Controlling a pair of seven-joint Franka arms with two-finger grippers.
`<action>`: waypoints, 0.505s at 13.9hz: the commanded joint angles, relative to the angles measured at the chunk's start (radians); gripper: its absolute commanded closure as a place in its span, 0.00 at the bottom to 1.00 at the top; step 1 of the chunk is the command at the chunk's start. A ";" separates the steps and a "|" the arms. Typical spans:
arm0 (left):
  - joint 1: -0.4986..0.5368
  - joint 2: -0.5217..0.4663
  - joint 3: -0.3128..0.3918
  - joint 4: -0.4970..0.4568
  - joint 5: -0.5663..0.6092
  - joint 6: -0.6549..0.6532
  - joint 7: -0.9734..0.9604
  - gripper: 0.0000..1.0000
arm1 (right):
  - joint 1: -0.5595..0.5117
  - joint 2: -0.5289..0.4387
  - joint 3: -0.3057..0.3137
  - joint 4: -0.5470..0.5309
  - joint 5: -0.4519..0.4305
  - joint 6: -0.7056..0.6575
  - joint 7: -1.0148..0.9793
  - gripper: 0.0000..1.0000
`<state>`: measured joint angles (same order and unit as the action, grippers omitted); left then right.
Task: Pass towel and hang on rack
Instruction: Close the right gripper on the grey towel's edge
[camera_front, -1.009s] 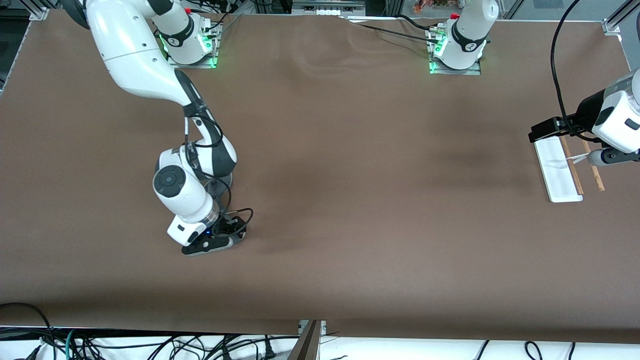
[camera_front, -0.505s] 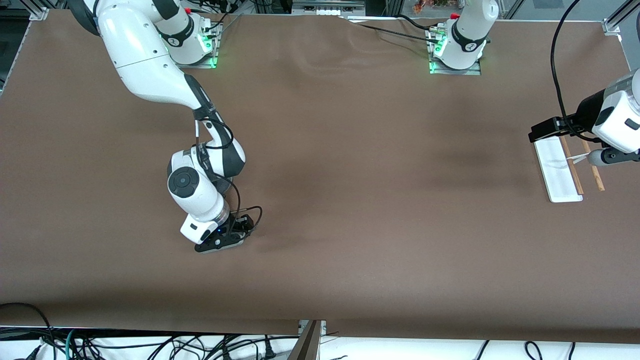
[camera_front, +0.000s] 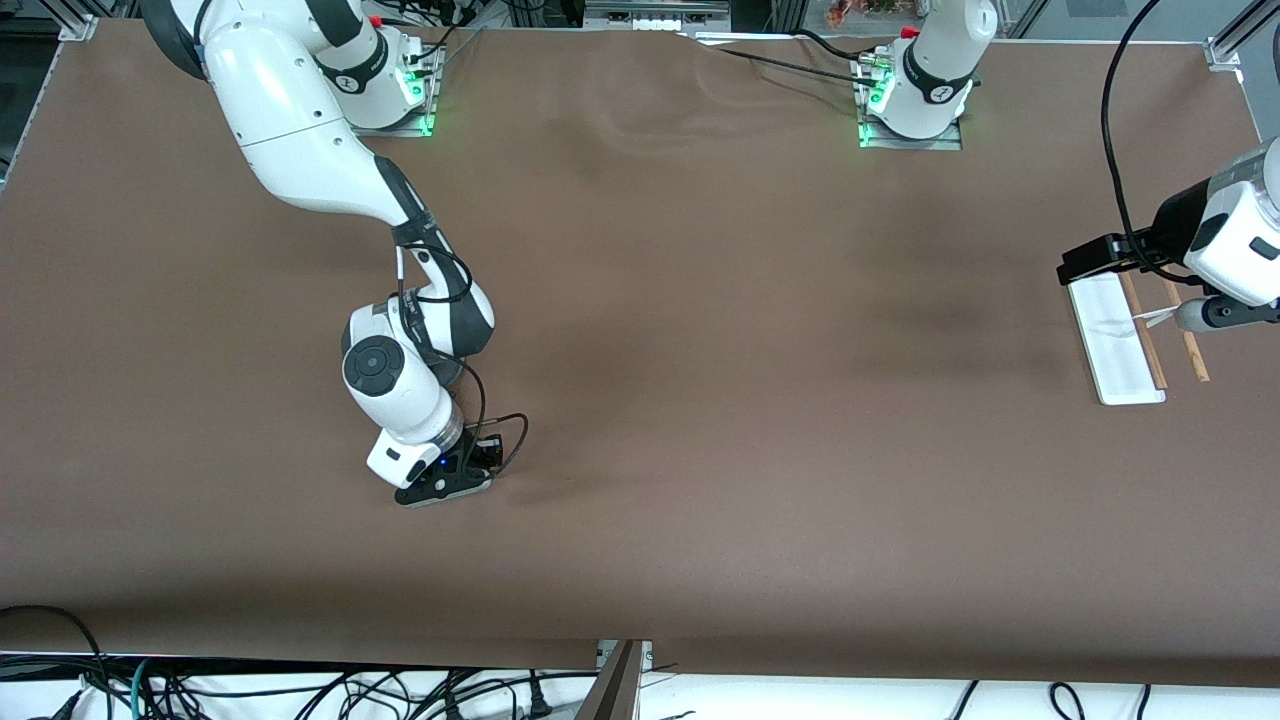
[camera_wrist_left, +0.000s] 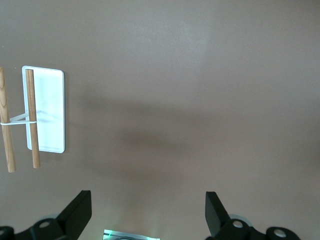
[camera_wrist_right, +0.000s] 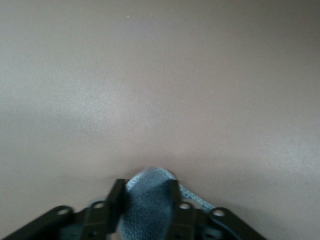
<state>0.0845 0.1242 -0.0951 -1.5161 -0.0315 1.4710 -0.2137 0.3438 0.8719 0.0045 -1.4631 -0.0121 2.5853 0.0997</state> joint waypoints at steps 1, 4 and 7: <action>0.008 -0.024 -0.003 -0.019 -0.016 -0.006 0.019 0.00 | 0.006 -0.008 -0.003 0.017 0.011 -0.002 -0.008 1.00; 0.006 -0.024 -0.003 -0.019 -0.016 -0.006 0.019 0.00 | 0.008 -0.036 -0.003 0.015 0.009 -0.004 -0.011 1.00; 0.006 -0.024 -0.002 -0.019 -0.016 -0.006 0.019 0.00 | 0.008 -0.109 -0.001 0.017 0.011 -0.094 -0.006 1.00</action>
<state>0.0845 0.1242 -0.0951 -1.5162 -0.0315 1.4710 -0.2137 0.3453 0.8359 0.0045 -1.4304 -0.0121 2.5631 0.0997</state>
